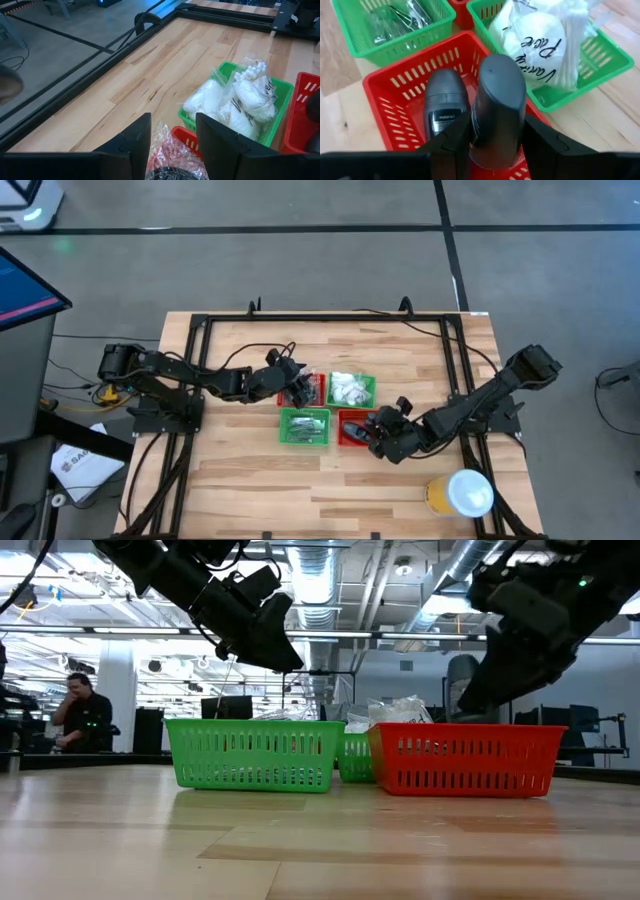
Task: Pick & Place Travel size toiletries
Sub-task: Put the black deodorant into the right red basket
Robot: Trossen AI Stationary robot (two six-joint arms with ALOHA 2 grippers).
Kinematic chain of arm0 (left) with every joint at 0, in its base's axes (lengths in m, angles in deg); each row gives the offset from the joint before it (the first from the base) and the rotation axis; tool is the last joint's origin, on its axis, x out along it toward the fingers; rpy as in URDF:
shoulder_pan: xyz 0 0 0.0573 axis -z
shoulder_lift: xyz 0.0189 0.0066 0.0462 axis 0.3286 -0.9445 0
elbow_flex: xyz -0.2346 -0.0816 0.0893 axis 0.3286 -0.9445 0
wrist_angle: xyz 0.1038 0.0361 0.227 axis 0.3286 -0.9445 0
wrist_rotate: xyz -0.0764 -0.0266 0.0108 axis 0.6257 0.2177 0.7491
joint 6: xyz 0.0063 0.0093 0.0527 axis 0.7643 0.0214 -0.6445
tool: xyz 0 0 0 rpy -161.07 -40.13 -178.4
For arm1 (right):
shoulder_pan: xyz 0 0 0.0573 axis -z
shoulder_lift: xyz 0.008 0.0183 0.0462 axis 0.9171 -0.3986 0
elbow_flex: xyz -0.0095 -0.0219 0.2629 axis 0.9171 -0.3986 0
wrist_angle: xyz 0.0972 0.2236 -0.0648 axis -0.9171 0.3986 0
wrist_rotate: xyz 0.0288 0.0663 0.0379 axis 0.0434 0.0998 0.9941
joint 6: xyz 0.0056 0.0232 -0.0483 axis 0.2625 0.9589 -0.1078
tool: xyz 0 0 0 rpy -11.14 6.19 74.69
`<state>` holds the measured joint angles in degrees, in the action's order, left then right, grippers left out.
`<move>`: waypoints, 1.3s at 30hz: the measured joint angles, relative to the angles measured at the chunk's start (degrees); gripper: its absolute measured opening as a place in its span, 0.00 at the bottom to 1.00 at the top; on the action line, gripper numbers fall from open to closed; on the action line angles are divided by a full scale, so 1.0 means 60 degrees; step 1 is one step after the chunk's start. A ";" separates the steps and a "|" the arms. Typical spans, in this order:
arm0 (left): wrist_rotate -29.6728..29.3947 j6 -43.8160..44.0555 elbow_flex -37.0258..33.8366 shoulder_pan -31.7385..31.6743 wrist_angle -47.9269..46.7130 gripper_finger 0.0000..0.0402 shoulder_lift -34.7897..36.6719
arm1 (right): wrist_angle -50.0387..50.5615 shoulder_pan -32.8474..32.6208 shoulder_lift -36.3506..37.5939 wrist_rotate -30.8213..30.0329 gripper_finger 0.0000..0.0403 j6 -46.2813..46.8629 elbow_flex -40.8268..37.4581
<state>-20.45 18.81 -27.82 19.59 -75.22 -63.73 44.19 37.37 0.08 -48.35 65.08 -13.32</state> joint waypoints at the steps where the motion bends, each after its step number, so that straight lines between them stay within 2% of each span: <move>1: 0.0000 0.0000 0.0000 0.0000 0.0000 0.36 0.0000 | -0.0047 0.0041 -0.0034 0.0033 0.32 -0.0057 0.0000; 13: 0.0000 0.0000 -0.0004 0.0000 0.0004 0.36 0.0001 | -0.0202 0.0196 -0.0129 0.0245 0.33 -0.0340 0.0000; 19: 0.0000 0.0000 -0.0004 0.0000 0.0002 0.36 0.0000 | -0.0208 0.0196 -0.0129 0.0236 0.57 -0.0337 0.0000; 22: 0.0000 0.0000 -0.0004 0.0000 0.0004 0.36 0.0000 | -0.0190 0.0200 -0.0129 0.0230 0.61 -0.0386 0.0000; 39: 0.0000 -0.0091 -0.0004 0.0002 0.0007 0.36 0.0000 | -0.0059 0.0385 0.0251 0.0193 0.44 -0.1109 0.0011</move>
<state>-20.45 18.26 -27.84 19.60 -75.17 -63.73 43.84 39.68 1.59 -47.19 58.42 -13.26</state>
